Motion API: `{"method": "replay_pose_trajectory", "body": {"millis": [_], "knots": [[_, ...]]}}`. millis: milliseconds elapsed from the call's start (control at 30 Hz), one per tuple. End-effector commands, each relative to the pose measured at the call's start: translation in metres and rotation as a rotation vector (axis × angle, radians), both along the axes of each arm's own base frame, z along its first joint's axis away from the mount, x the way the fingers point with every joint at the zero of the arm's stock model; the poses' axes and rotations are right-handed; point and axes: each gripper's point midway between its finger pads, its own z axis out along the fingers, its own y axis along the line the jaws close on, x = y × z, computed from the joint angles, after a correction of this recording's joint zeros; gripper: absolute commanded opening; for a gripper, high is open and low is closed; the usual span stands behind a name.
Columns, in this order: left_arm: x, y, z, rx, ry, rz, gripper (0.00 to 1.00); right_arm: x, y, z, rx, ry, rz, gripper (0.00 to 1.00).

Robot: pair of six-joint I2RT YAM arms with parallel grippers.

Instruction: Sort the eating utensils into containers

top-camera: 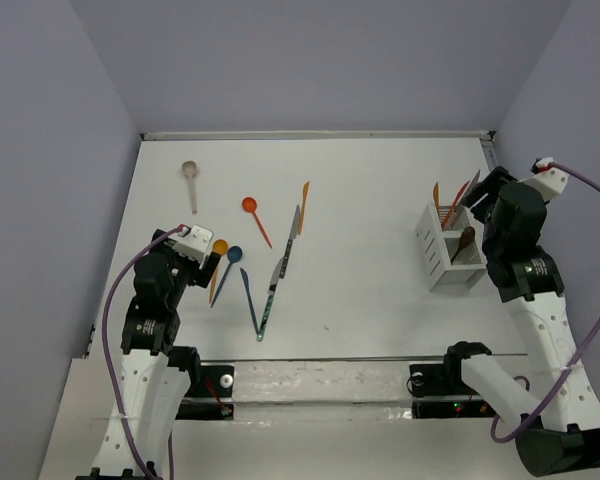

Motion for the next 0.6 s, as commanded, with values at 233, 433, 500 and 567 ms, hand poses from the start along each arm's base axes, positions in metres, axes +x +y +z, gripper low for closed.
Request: {"method": "replay_pose_trajectory", "body": {"millis": [233,433,500,567], "knots": [[0.006,0.014,-0.002,0.018,-0.014,0.084,0.99,0.037,0.264,0.021,-0.122,0.138,0.773,0.62],[0.005,0.043,-0.021,0.051,0.002,0.242,0.99,0.060,0.379,-0.047,-0.147,0.421,0.978,0.64],[0.004,0.046,-0.024,0.056,0.011,0.254,0.99,0.078,0.393,-0.084,-0.168,0.512,0.937,0.65],[0.005,0.047,-0.025,0.053,0.010,0.261,0.99,0.092,0.404,-0.121,-0.199,0.580,0.904,0.65]]}}
